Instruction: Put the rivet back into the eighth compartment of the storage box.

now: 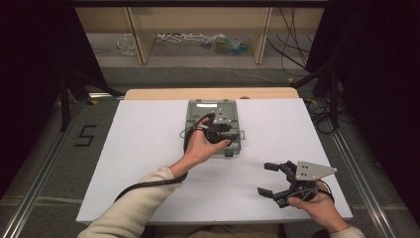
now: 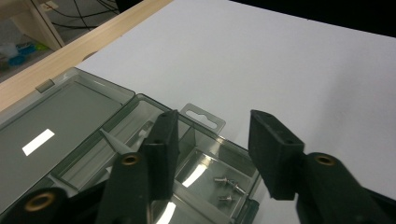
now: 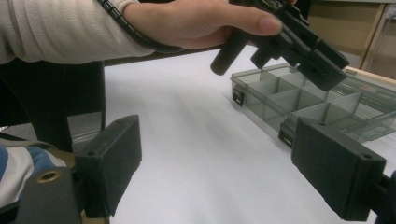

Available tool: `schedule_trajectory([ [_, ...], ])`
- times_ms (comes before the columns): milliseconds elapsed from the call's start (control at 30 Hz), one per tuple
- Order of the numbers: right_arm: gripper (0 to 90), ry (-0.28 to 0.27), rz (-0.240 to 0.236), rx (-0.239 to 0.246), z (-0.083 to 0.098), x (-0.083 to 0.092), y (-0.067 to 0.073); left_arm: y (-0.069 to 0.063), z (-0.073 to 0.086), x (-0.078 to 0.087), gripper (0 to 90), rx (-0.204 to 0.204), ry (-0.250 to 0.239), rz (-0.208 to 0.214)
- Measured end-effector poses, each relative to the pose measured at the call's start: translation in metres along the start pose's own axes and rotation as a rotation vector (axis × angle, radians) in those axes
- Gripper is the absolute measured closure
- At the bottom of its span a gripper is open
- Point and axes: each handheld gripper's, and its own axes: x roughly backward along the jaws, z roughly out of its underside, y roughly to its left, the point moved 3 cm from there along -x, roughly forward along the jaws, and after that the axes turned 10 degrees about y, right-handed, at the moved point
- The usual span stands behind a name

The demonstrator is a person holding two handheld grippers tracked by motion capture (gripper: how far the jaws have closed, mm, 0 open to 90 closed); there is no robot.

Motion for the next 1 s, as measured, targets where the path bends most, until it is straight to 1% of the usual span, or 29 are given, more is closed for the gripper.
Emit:
schedule_trajectory([
  [33,17.1,0.002,-0.001,0.000,0.000,0.000,0.000,0.001,0.001,0.002,48.4,-0.019,0.011,0.002],
  [67,17.1,0.000,0.000,-0.001,0.000,0.000,0.000,-0.001,0.002,0.004,43.7,-0.005,-0.004,0.016],
  [100,17.1,0.000,0.001,-0.003,0.000,0.000,0.000,-0.001,0.003,0.007,38.1,-0.009,-0.008,0.021],
  [133,17.1,0.000,0.001,-0.003,0.000,0.000,0.000,-0.001,0.004,0.009,35.0,-0.009,-0.007,0.019],
  [167,17.1,-0.003,0.000,-0.003,0.000,0.000,0.000,-0.001,0.006,0.012,30.1,-0.021,-0.008,0.031],
  [200,17.1,0.000,0.001,-0.003,0.000,0.000,0.000,-0.002,0.007,0.014,26.9,-0.013,-0.018,0.038],
  [233,17.1,0.000,0.001,-0.003,0.000,0.000,0.000,-0.002,0.009,0.016,23.7,-0.013,-0.026,0.035],
  [267,17.1,0.000,0.001,-0.003,0.000,0.000,0.000,-0.002,0.010,0.019,21.3,-0.021,-0.024,0.046],
  [300,17.1,0.000,0.001,-0.002,0.000,0.000,0.000,-0.002,0.012,0.022,20.0,-0.017,-0.029,0.053],
  [333,17.1,0.001,0.001,-0.003,0.000,0.000,0.000,-0.002,0.014,0.024,19.3,-0.019,-0.027,0.072],
  [433,17.1,0.000,0.002,-0.003,0.000,0.000,0.000,-0.004,0.020,0.031,16.1,-0.035,-0.032,0.089],
  [467,17.1,0.000,0.002,-0.003,0.000,0.000,0.000,-0.005,0.022,0.033,15.7,-0.031,-0.037,0.088],
  [533,17.1,0.001,0.003,-0.001,0.000,0.000,0.000,-0.005,0.026,0.039,15.2,-0.029,-0.047,0.108],
  [600,17.1,0.000,0.002,-0.003,0.000,0.000,0.000,-0.005,0.029,0.044,14.9,-0.029,-0.056,0.115],
  [767,17.1,0.000,0.003,-0.003,0.000,0.000,0.000,-0.005,0.036,0.057,14.6,-0.033,-0.082,0.115],
  [800,17.1,0.000,0.002,-0.003,0.000,0.000,0.000,-0.005,0.039,0.061,14.6,-0.026,-0.085,0.118],
  [833,17.1,0.000,0.002,-0.003,0.000,0.000,0.000,-0.005,0.040,0.063,14.6,-0.029,-0.085,0.119],
  [867,17.1,0.000,0.003,-0.003,0.000,0.000,0.000,-0.005,0.043,0.066,14.6,-0.021,-0.094,0.119],
  [900,17.1,0.000,0.003,-0.003,0.000,0.000,0.000,-0.005,0.045,0.068,14.6,-0.025,-0.094,0.115],
  [933,17.1,0.000,0.002,-0.003,0.000,0.000,0.000,-0.005,0.048,0.071,14.6,-0.015,-0.100,0.116],
  [967,17.1,-0.003,0.004,-0.002,0.000,0.000,0.000,-0.004,0.050,0.074,14.6,-0.021,-0.105,0.120],
  [1000,17.1,-0.003,0.004,-0.002,0.000,0.000,0.000,-0.004,0.052,0.077,14.6,-0.013,-0.103,0.117],
])
